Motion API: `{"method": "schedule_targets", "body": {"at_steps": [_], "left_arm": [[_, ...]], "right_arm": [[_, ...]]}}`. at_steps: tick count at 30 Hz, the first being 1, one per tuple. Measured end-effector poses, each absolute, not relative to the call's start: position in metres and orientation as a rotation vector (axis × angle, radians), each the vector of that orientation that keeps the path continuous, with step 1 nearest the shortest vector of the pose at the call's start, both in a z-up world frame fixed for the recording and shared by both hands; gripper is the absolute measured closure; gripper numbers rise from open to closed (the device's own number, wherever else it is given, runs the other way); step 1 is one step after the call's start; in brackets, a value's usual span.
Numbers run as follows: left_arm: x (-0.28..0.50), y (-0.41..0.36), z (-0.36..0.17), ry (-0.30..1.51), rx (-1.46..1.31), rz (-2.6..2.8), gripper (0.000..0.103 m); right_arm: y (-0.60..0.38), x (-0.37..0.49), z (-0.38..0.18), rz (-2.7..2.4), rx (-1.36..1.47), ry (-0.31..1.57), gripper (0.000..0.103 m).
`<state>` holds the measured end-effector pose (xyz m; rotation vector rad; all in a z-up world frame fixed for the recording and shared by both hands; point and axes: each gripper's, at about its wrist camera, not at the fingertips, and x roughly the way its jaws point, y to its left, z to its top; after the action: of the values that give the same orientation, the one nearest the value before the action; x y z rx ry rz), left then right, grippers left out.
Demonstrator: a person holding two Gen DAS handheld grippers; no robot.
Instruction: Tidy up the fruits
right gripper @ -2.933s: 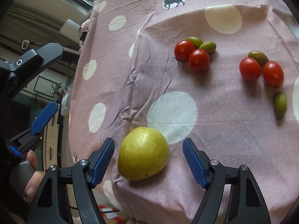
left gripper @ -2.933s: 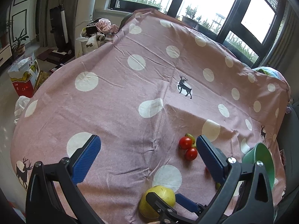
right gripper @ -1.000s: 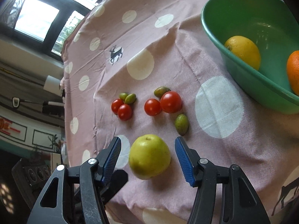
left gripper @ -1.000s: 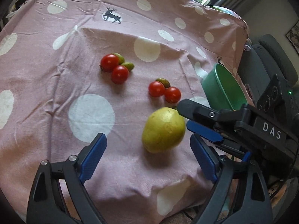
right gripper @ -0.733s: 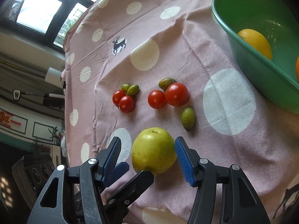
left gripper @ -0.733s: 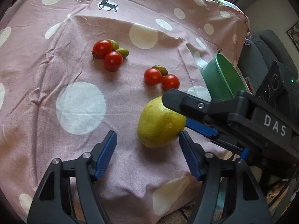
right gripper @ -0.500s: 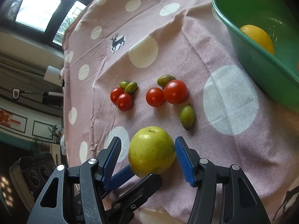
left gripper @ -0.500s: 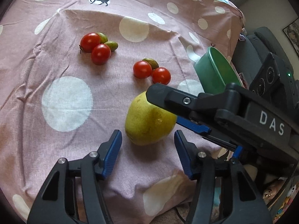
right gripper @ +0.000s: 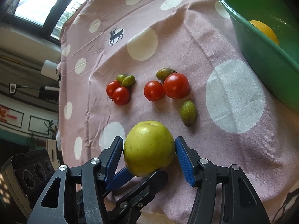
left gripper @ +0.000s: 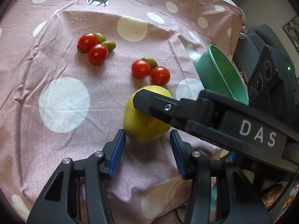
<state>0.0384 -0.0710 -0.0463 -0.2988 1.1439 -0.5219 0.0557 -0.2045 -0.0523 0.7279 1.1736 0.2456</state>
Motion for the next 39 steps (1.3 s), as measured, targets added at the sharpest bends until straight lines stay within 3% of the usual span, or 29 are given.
{"method": "schedule_targets", "body": {"at_steps": [3, 5, 7, 15, 25, 32, 39], "left_arm": [[0.037, -0.071, -0.041, 1.114, -0.297, -0.524, 0.055], [0.037, -0.070, -0.038, 1.098, -0.344, -0.588, 0.066], [0.034, -0.070, -0.032, 1.071, -0.345, -0.607, 0.070], [0.044, -0.048, -0.038, 1.100, -0.365, -0.467, 0.063], [0.056, -0.010, -0.035, 1.053, -0.477, -0.335, 0.038], [0.081, -0.008, -0.008, 1.032, -0.533, -0.198, 0.036], [0.087, -0.015, -0.032, 1.075, -0.456, -0.163, 0.034]], "right_arm": [[-0.204, 0.054, -0.044, 0.257, 0.714, 1.136, 0.042], [-0.203, 0.052, -0.038, 0.284, 0.712, 1.102, 0.042], [-0.201, 0.052, -0.033, 0.340, 0.728, 1.087, 0.044], [-0.201, 0.057, -0.040, 0.218, 0.694, 1.138, 0.045], [-0.214, 0.065, -0.029, 0.184, 0.761, 1.070, 0.040], [-0.201, 0.106, 0.002, 0.198, 0.695, 1.107, 0.039], [-0.179, 0.134, 0.005, 0.279, 0.595, 1.097, 0.039]]}}
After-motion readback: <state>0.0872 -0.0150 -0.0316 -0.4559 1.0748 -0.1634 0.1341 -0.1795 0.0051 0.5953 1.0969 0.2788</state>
